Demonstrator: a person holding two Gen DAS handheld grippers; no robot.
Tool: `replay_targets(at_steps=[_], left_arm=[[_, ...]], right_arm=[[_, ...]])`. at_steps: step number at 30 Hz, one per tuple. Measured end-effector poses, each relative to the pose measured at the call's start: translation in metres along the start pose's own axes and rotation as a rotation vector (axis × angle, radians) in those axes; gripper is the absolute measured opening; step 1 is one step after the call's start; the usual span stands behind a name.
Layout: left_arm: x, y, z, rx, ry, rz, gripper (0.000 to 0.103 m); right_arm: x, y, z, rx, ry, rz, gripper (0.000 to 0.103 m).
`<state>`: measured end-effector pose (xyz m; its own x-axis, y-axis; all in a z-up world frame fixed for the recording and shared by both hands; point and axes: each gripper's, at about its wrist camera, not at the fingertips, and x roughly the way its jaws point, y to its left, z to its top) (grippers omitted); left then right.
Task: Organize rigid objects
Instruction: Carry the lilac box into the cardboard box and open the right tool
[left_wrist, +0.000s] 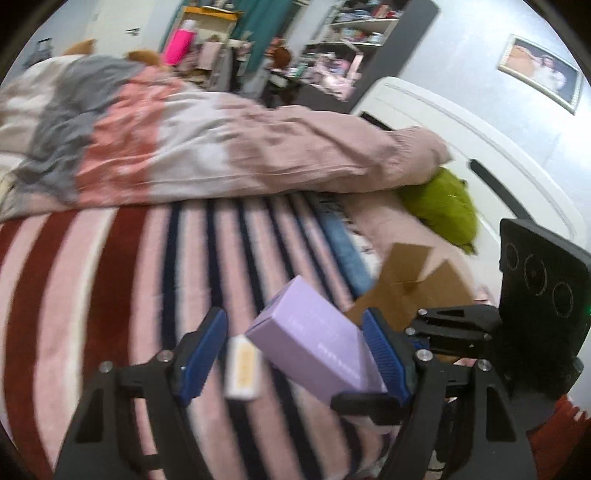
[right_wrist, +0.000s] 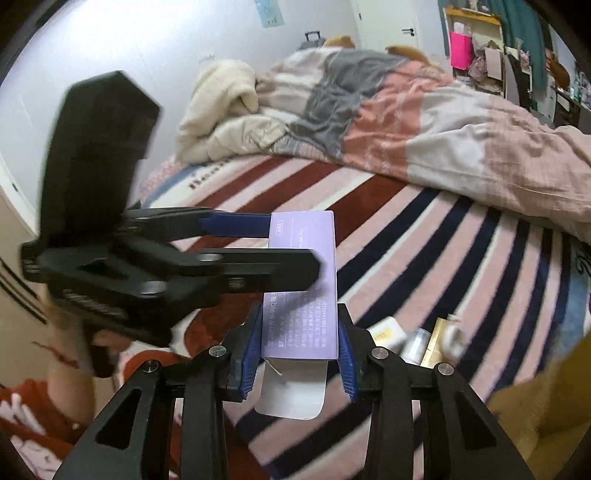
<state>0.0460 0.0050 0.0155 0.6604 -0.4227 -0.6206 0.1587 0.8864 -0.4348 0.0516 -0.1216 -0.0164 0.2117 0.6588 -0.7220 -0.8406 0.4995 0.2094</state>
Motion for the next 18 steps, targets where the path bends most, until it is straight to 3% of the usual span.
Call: replay_targets(at_steps=[1,8,13,18], left_arm=[[0.006,-0.010,0.004,0.011,0.007,-0.026,0.055],[0.062,-0.091,0.031,0.096,0.069,-0.157,0.051],[0.108,-0.133,0.035,0.135,0.146,-0.193,0.051],[0.143,-0.158,0.029,0.173,0.227,-0.186,0.051]], right_arm=[[-0.009,-0.004,-0.003,0.004,-0.009,-0.004,0.032],[-0.080,-0.062,-0.033,0.089,-0.063,-0.074,0.032],[-0.116,-0.106,-0.060,0.180,-0.063,-0.109,0.032],[-0.125,-0.135,-0.080,0.232,-0.013,-0.144,0.032]])
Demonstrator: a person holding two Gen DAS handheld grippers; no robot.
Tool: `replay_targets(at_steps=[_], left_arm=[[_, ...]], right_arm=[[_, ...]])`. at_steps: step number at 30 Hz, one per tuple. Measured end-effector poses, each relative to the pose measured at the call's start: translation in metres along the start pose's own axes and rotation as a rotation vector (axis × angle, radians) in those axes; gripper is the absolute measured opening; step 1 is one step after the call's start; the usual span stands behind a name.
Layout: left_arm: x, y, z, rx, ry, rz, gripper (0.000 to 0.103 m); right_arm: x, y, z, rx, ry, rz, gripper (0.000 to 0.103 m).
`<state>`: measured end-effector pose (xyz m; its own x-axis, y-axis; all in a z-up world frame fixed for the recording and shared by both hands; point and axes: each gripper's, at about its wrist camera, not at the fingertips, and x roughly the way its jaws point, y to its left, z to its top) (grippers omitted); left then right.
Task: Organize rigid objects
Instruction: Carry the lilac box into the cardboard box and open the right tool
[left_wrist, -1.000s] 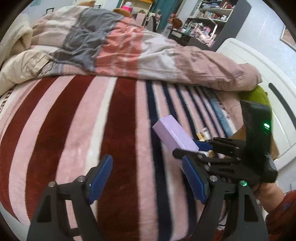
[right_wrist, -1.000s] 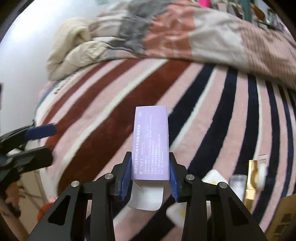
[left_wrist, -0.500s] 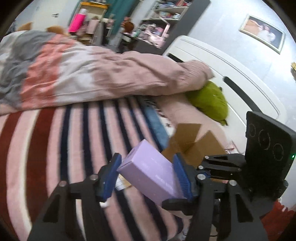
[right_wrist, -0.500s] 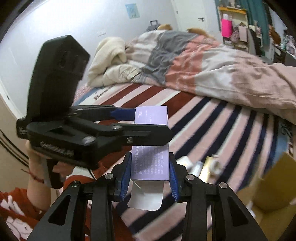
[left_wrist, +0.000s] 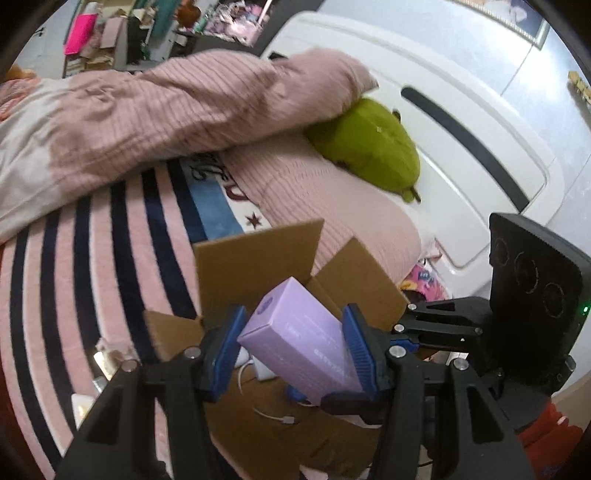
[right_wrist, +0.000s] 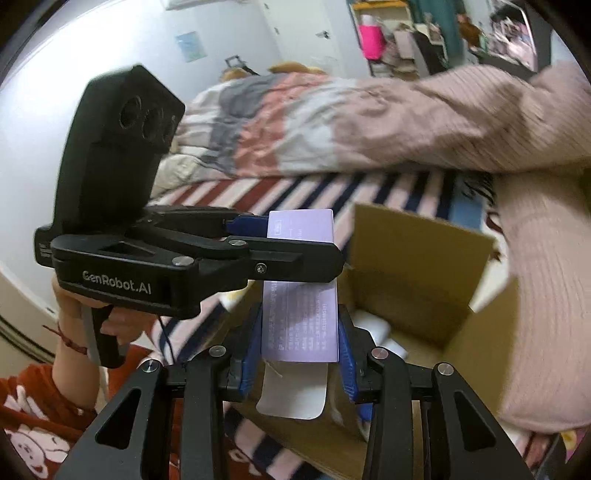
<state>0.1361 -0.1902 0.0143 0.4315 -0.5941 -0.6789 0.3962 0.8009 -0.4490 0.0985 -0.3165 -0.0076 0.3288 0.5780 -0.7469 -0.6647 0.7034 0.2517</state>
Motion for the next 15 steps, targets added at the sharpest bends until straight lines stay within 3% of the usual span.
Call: replay_targets(at_steps=[5,9,15], left_arm=[[0.019,-0.007,-0.002,0.033,0.063,0.056,0.052],[0.018,-0.009,-0.005,0.050,0.064,0.082,0.065],[-0.018,0.005,-0.009,0.030,-0.002,0.115,0.071]], right_arm=[[0.007,-0.014,-0.007,0.021,0.057,-0.031,0.033],[0.011,-0.016,-0.008,0.023,0.095,-0.095,0.034],[0.013,-0.008,-0.006,0.006,0.094,-0.115,0.058]])
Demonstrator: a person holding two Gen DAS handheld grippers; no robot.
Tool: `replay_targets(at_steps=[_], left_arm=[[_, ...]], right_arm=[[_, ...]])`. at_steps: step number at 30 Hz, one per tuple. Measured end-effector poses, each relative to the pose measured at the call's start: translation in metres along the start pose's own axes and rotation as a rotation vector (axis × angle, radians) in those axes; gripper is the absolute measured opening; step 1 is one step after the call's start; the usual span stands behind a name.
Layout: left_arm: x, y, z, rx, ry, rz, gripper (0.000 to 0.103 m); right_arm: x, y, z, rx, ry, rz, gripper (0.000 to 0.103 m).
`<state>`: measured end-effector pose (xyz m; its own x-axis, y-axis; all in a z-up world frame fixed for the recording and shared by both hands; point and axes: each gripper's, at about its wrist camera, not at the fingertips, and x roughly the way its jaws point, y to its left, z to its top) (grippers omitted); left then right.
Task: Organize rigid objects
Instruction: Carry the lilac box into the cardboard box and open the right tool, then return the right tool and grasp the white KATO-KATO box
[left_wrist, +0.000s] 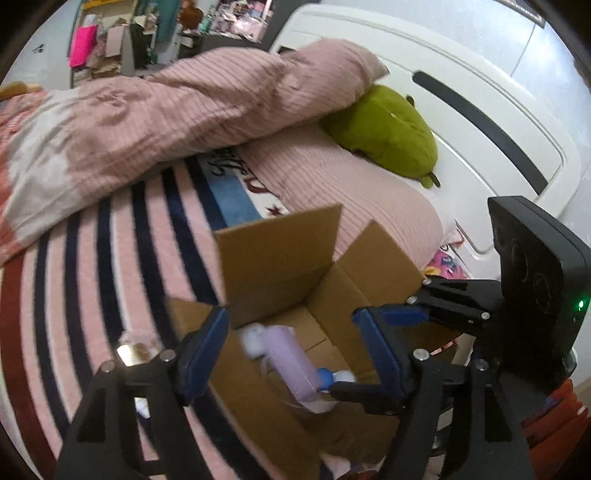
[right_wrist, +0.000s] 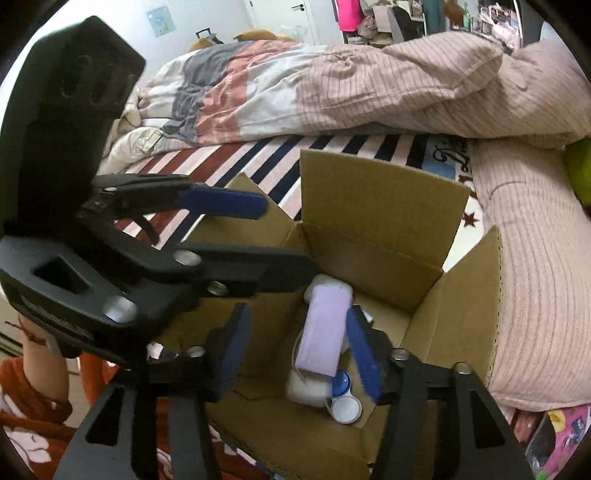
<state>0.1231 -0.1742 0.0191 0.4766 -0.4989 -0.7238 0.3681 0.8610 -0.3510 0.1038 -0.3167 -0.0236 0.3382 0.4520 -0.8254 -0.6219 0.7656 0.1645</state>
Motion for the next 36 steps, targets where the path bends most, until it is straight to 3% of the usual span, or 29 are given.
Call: replay_targets(at_steps=[4,8,15,21,24,26,28,34,36], left_arm=[[-0.033,0.021,-0.010,-0.027,-0.049,0.060,0.071],[-0.075,0.054,-0.029,-0.076,-0.110,0.131,0.072],[-0.130,0.120,-0.078,-0.175,-0.165,0.265,0.075],[-0.145,0.169,-0.124,-0.262,-0.173,0.333,0.075],[-0.143,0.189,-0.144,-0.293,-0.164,0.344,0.075],[-0.140,0.198,-0.151,-0.308,-0.160,0.344,0.075],[-0.138,0.208,-0.158,-0.325,-0.155,0.337,0.075],[-0.130,0.225,-0.169,-0.353,-0.140,0.319,0.075],[-0.129,0.228,-0.170,-0.356,-0.138,0.316,0.075]], right_arm=[[-0.007,0.018,0.010,-0.039,-0.059,-0.012,0.085],[-0.010,0.054,0.024,-0.110,-0.115,-0.010,0.096],[0.012,0.129,0.051,-0.203,-0.155,0.097,0.096],[0.065,0.183,0.056,-0.187,-0.100,0.171,0.096],[0.106,0.194,0.049,-0.145,-0.029,0.199,0.095],[0.137,0.191,0.041,-0.079,0.011,0.164,0.095],[0.161,0.183,0.032,-0.005,0.028,0.122,0.087],[0.205,0.161,0.021,0.200,0.006,0.038,0.066],[0.211,0.160,0.022,0.220,-0.026,-0.030,0.058]])
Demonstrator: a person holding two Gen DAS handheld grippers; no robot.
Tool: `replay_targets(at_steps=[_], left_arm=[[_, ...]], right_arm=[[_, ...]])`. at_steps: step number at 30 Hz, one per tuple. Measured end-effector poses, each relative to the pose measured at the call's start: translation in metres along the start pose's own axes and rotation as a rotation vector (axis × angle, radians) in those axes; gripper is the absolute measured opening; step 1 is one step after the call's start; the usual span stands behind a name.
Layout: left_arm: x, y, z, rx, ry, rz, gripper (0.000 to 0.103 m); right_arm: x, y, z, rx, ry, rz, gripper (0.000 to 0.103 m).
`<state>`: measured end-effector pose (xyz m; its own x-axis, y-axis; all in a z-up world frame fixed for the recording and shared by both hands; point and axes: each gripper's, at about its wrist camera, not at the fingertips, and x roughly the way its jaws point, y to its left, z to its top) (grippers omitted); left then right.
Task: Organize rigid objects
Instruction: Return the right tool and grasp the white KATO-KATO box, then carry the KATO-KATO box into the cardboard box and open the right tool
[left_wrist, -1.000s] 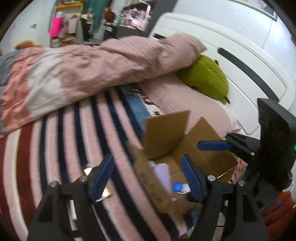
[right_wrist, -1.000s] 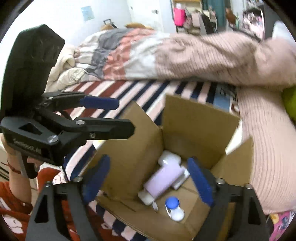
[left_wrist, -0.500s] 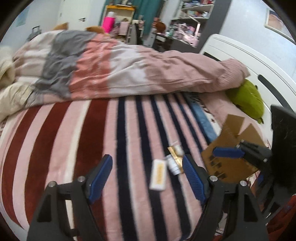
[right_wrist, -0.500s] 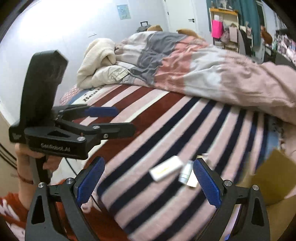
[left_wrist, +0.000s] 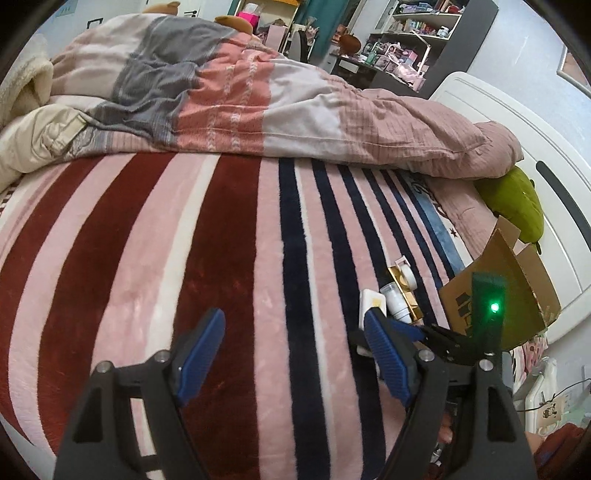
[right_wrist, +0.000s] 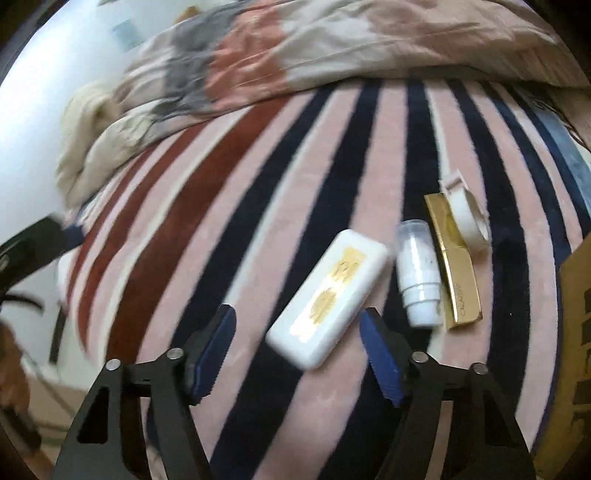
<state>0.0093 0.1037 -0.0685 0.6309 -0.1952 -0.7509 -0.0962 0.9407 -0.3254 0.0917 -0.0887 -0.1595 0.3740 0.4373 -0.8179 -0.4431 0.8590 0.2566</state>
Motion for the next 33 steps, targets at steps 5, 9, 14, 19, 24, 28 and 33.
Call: replay_targets(at_steps=[5,9,14,19,24,28,33], left_arm=[[0.002,0.004,-0.001,-0.014,0.004,0.004,0.075],[0.000,0.002,-0.002,-0.013,0.001,0.000,0.075],[-0.002,-0.002,-0.005,-0.016,0.005,-0.001,0.075],[-0.004,-0.015,-0.011,0.014,0.029,-0.005,0.075],[-0.010,-0.039,-0.004,0.034,0.030,-0.082,0.075],[-0.015,-0.074,0.008,0.088,0.011,-0.139,0.074],[-0.017,-0.120,0.030,0.116,-0.010,-0.268,0.052]], right_arm=[[0.001,0.011,0.002,-0.088,-0.037,-0.074,0.038],[0.000,0.022,-0.001,-0.241,0.007,0.026,0.034],[0.002,0.034,-0.013,-0.349,0.030,-0.075,0.037],[-0.005,0.032,-0.014,-0.331,-0.015,-0.093,0.031],[-0.043,0.033,-0.011,-0.372,-0.091,-0.001,0.031],[-0.096,0.036,-0.004,-0.443,-0.180,0.090,0.031],[-0.149,0.026,0.003,-0.478,-0.239,0.170,0.031]])
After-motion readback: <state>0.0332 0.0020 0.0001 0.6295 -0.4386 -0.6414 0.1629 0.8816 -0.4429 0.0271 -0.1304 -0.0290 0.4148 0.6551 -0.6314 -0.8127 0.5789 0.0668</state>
